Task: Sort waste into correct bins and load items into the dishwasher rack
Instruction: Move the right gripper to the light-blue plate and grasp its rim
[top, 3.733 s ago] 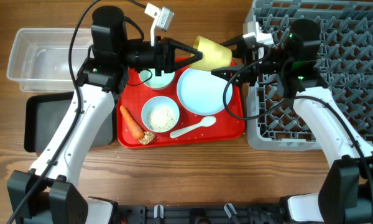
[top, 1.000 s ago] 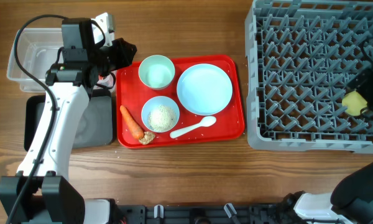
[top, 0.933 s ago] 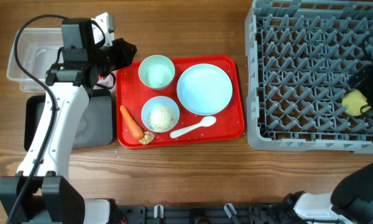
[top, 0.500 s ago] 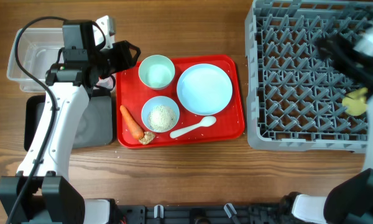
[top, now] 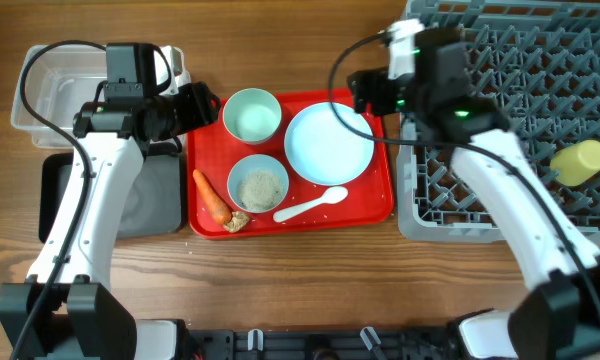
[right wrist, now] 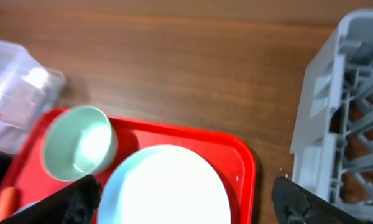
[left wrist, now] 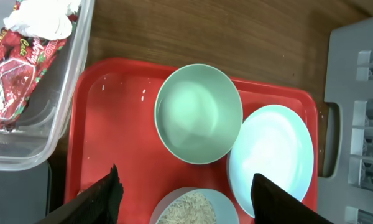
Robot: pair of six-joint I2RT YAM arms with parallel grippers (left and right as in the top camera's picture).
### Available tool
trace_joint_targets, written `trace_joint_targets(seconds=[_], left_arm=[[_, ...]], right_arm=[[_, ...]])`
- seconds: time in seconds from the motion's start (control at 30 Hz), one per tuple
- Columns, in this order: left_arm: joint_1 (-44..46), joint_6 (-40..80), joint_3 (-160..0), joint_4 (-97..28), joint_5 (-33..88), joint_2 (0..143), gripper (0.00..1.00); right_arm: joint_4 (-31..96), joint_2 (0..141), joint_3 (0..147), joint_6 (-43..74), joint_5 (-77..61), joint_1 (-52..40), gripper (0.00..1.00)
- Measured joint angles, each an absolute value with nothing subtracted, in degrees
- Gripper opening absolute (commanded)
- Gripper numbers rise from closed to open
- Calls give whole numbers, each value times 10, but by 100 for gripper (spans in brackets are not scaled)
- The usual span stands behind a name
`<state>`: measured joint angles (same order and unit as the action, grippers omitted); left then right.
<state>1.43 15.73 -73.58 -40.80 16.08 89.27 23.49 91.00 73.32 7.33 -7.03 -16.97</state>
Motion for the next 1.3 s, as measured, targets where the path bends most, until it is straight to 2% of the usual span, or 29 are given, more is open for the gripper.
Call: trace_joint_targets(seconds=[0.1,0.33,0.77,0.9,1.0,1.07,1.17,1.3], left_arm=[[14,157,-736,-408,157,893,68],[14,157,-736,-408,154,893,68],[14,157,-736,-408,152,893,68],[14,157,-736,-409,152,893,68],[15,157,-736,-410,152,893,68],[14,157,-736,-410,152,893,68],[14,157,-736,-410,152,893,68],[14,157,-736,-410,152,893,68]], right_arm=[[252,954,733,92,-41,-194,80],[317,1063,733,166,3,-224,77],[358,1121,733,230,30,-223,60],[364,1138,734,248,24,-223,39],[363,1138,735,261,22,-223,29],[357,1138,735,266,22,-222,15],[347,1139,735,272,20,-222,5],[336,1139,741,274,13,-219,4]])
